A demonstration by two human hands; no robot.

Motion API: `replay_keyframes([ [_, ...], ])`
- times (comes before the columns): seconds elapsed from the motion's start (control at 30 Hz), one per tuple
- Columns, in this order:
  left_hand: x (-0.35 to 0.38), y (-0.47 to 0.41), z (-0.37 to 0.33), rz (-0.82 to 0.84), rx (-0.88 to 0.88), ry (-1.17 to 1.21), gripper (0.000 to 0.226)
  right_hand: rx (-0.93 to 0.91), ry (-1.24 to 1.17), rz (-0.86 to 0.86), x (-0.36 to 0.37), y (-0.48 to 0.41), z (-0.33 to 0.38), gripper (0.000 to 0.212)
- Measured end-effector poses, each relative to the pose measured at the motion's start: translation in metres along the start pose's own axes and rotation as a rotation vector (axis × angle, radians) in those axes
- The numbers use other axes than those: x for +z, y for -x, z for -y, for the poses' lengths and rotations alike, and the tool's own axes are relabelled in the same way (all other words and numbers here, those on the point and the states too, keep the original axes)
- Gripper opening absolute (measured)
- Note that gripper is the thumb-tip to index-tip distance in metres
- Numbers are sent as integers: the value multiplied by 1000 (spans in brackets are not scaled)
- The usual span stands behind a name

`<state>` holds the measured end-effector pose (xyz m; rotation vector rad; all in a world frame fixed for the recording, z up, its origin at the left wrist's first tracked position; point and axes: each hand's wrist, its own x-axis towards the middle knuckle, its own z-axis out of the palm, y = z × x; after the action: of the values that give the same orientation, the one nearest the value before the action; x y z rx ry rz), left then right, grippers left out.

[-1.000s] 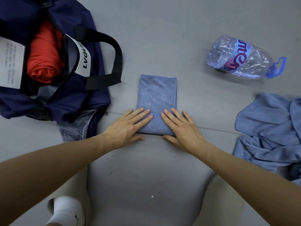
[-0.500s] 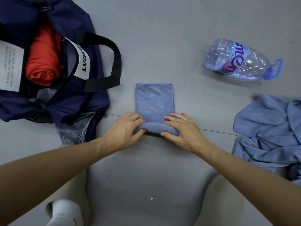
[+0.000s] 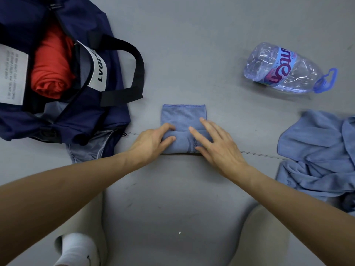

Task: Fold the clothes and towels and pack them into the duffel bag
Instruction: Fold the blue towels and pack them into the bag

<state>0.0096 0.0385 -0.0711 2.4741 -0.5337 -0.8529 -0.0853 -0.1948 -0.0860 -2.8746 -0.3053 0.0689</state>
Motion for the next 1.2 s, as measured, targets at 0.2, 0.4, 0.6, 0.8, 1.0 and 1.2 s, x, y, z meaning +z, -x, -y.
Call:
replay_keyframes([
  [0.2, 2, 3, 12, -228, 416, -372, 37, 3, 60, 261, 5, 5, -3, 81],
  [0.4, 9, 5, 31, -97, 580, -561, 77, -42, 49, 261, 0, -8, -12, 88],
  [0.6, 1, 1, 23, -91, 524, -372, 64, 74, -99, 283, -6, -12, -8, 66],
  [0.8, -5, 3, 13, -120, 435, -260, 59, 58, -113, 250, -12, -11, -7, 64],
  [1.0, -5, 5, 15, -109, 373, -222, 62, 25, -100, 205, -10, -12, -9, 57],
  [1.2, -7, 3, 12, -151, 235, -52, 61, 204, -315, 273, -24, -23, 4, 46],
])
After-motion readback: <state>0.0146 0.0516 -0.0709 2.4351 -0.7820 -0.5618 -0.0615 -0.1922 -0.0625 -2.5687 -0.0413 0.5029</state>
